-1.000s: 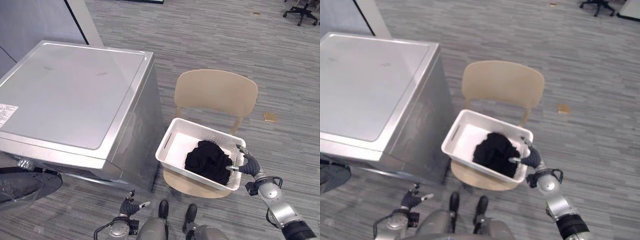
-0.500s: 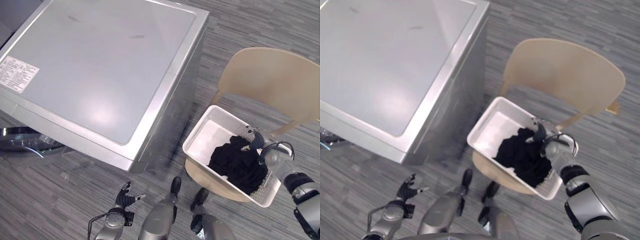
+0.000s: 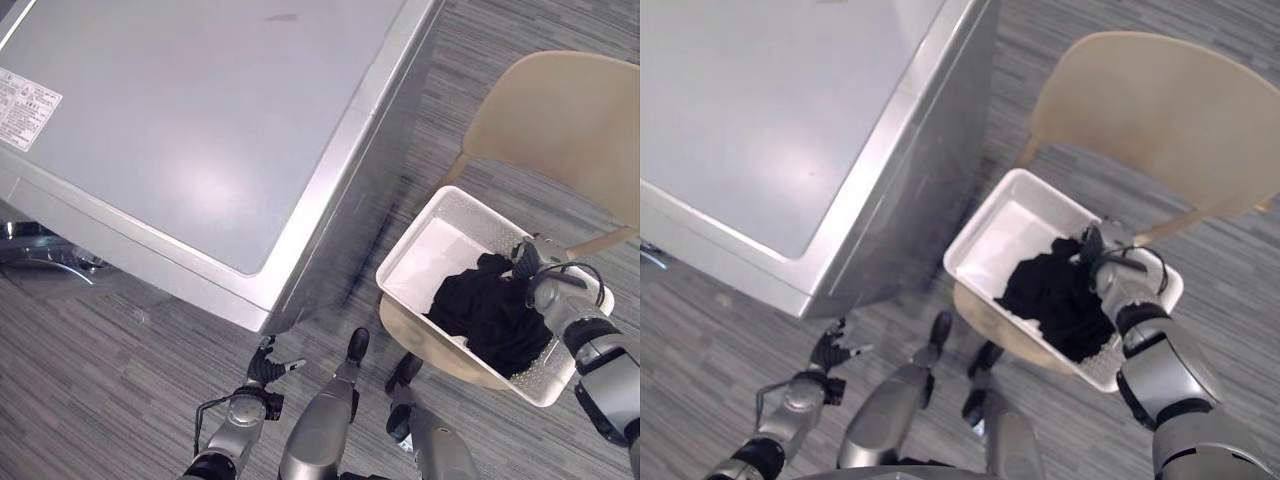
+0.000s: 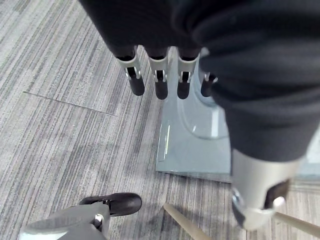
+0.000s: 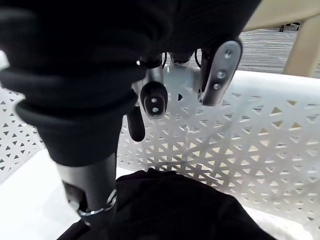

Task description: Grab the laundry basket,head to the washer,open it,put in the laundry and shut it.

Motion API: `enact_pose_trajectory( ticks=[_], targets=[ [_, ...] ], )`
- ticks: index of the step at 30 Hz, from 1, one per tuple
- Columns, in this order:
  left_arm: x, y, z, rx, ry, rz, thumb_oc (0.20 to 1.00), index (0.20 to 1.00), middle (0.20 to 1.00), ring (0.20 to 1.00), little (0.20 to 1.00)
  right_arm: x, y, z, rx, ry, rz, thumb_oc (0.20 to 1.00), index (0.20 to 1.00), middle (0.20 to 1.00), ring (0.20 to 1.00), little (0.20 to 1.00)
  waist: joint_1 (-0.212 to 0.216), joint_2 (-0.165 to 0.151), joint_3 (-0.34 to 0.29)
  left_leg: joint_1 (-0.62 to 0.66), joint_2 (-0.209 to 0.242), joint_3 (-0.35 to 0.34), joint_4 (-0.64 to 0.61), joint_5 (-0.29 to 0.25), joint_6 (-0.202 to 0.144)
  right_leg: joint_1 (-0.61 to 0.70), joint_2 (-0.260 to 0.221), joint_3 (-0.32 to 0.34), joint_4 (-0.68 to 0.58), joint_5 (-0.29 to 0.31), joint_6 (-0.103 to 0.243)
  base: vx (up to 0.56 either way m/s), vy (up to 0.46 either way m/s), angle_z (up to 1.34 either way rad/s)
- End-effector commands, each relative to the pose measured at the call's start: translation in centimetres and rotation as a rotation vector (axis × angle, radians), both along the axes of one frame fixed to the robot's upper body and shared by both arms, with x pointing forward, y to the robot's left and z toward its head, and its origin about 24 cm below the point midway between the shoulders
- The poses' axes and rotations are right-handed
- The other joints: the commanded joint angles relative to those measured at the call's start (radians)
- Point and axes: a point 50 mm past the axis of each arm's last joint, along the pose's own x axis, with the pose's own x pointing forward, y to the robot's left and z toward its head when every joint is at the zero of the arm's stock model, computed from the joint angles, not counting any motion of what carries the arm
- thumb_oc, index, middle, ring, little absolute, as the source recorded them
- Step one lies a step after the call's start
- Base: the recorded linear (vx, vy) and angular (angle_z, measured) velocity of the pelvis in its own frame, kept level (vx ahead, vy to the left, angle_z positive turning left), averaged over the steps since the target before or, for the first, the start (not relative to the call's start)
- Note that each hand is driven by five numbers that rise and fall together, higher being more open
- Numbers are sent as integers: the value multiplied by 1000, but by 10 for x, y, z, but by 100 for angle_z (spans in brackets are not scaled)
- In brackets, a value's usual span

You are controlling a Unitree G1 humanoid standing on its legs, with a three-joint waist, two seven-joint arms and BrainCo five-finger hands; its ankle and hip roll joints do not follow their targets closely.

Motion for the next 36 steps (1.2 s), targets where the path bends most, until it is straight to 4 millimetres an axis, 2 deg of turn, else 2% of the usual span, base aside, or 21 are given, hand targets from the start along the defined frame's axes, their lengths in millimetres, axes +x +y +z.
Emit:
enact_pose_trajectory(
  ticks=[1, 2, 3, 4, 7, 10, 12, 13, 16, 17, 19, 22, 23, 25, 28, 31, 32, 33, 34, 35, 36],
  targets=[
    [-2, -9, 1, -57, -36, 53, 1000, 1000, 1000, 1000, 1000, -9, 17, -10, 75, -47, 80, 1000, 1000, 1000, 1000, 1000, -13, 24, -6, -6, 33, 12, -53, 5, -74, -8, -38, 61, 130, -189, 78, -32, 23, -17],
    [-2, -9, 1, -57, -36, 53, 1000, 1000, 1000, 1000, 1000, -9, 17, -10, 75, -47, 80, 1000, 1000, 1000, 1000, 1000, -13, 24, -6, -6, 33, 12, -53, 5, -74, -8, -38, 61, 130, -189, 78, -23, 26, -26],
    [-4, -10, -1, -64, -30, 69, 1000, 1000, 1000, 1000, 1000, -12, 22, 3, 106, -163, 116, 1000, 1000, 1000, 1000, 1000, -31, 21, -9, 9, 37, 21, -55, 1, -75, 5, -36, 68, 123, -188, 80, -4, 11, -24],
    [-5, -10, -1, -64, -29, 68, 1000, 1000, 1000, 1000, 1000, -12, 22, 3, 106, -162, 115, 1000, 1000, 1000, 1000, 1000, -30, 21, -9, 9, 38, 21, -55, 1, -75, 6, -36, 68, 122, -188, 80, 1, 16, -16],
    [-11, -8, -4, -64, -12, 94, 1000, 1000, 1000, 1000, 1000, -21, 32, 21, 155, -302, 189, 1000, 1000, 1000, 1000, 1000, -59, 17, -24, 32, 44, 34, -64, -2, -77, 33, -31, 73, 103, -190, 82, 23, -2, -17],
    [-15, -7, -7, -61, 7, 89, 1000, 1000, 1000, 1000, 1000, -29, 40, 18, 196, -301, 235, 1000, 1000, 1000, 1000, 1000, -69, 15, -32, 42, 46, 39, -68, -3, -79, 46, -28, 75, 92, -189, 82, 14, -4, -6],
    [-20, -7, -11, -59, 32, 85, 1000, 1000, 1000, 1000, 1000, -36, 50, 3, 202, -225, 288, 1000, 1000, 1000, 1000, 1000, -75, 9, -37, 48, 49, 43, -70, -2, -81, 55, -25, 75, 85, -188, 82, 0, -9, -2],
    [-19, -8, -11, -60, 32, 85, 1000, 1000, 1000, 1000, 1000, -36, 50, 3, 202, -226, 288, 1000, 1000, 1000, 1000, 1000, -76, 10, -40, 43, 49, 41, -70, 2, -81, 52, -24, 73, 82, -184, 82, 0, 0, 0],
    [-19, -7, -12, -55, 39, 83, 1000, 1000, 1000, 1000, 1000, -41, 54, -24, 103, -85, 320, 1000, 1000, 1000, 1000, 1000, -70, 7, -29, 43, 51, 41, -68, 2, -82, 49, -23, 76, 89, -187, 81, -11, -4, 0],
    [-19, -7, -12, -55, 38, 83, 1000, 1000, 1000, 1000, 1000, -41, 54, -24, 103, -86, 320, 1000, 1000, 1000, 1000, 1000, -71, 7, -31, 39, 52, 40, -69, 6, -81, 46, -22, 74, 87, -183, 81, 0, 0, 0],
    [-19, -8, -13, -43, 42, 81, 1000, 1000, 1000, 1000, 1000, -44, 53, -46, 49, -2, 295, 1000, 1000, 1000, 1000, 1000, -63, 11, -15, 35, 51, 37, -67, 9, -82, 39, -23, 73, 95, -183, 79, -36, -7, 3],
    [-18, -8, -14, -34, 43, 80, 1000, 1000, 1000, 1000, 1000, -48, 54, -65, 31, 77, 266, 1000, 1000, 1000, 1000, 1000, -54, 15, -4, 24, 51, 30, -69, 16, -84, 28, -23, 71, 97, -178, 78, -26, -4, 0],
    [-18, -8, -14, -34, 43, 80, 1000, 1000, 1000, 1000, 1000, -48, 54, -65, 31, 77, 266, 1000, 1000, 1000, 1000, 1000, -55, 14, -4, 24, 51, 30, -69, 16, -84, 27, -24, 71, 97, -178, 78, -23, -11, 4],
    [-18, -9, -16, -19, 56, 74, 1000, 1000, 1000, 1000, 1000, -53, 53, -86, 30, 171, 210, 1000, 1000, 1000, 1000, 1000, -45, 16, 0, 12, 49, 24, -72, 23, -85, 18, -23, 65, 95, -174, 77, -19, -12, 7],
    [-11, -10, -13, -9, 40, 59, 1000, 1000, 1000, 1000, 1000, -53, 49, -98, -13, 273, 147, 1000, 1000, 1000, 1000, 1000, -29, 18, 11, -3, 48, 17, -71, 29, -87, 2, -23, 61, 100, -169, 76, -15, -13, 3],
    [-6, -9, -10, 4, 28, 40, 1000, 1000, 1000, 1000, 1000, -49, 38, -98, -51, 342, 91, 1000, 1000, 1000, 1000, 1000, -11, 25, 22, -16, 47, 11, -69, 35, -88, -11, -25, 59, 105, -166, 76, -48, -10, 5],
    [-3, -7, -7, 14, 19, 19, 1000, 1000, 1000, 1000, 1000, -47, 28, -96, -24, 389, 22, 545, 545, 545, 545, 545, 4, 34, 28, -26, 44, 8, -68, 40, -90, -23, -26, 53, 108, -163, 75, -54, -10, 16],
    [-1, -6, -6, 13, 17, 11, 1000, 1000, 1000, 1000, 1000, -45, 26, -93, 0, 389, 4, 247, 247, 247, 247, 247, 8, 36, 29, -29, 45, 7, -68, 43, -90, -25, -26, 53, 107, -161, 76, -38, -7, 21],
    [-1, -6, -6, 13, 17, 11, 1000, 1000, 1000, 1000, 1000, -45, 26, -93, 0, 389, 4, 247, 247, 247, 247, 247, 8, 36, 29, -29, 45, 7, -68, 43, -90, -26, -26, 53, 107, -161, 76, -7, 0, 15],
    [0, -7, -7, 7, 24, 6, 1000, 1000, 1000, 1000, 1000, -41, 30, -90, 151, 350, -39, 200, 200, 200, 200, 200, 9, 34, 27, -30, 45, 9, -70, 46, -91, -25, -24, 57, 104, -159, 76, 2, 2, 10],
    [1, -8, -7, -1, 27, 11, 1000, 1000, 1000, 1000, 1000, -38, 37, -88, 264, 309, -50, 200, 200, 200, 200, 200, 6, 30, 24, -29, 45, 11, -72, 46, -90, -24, -22, 61, 101, -158, 76, 2, 2, 4]
  ],
)
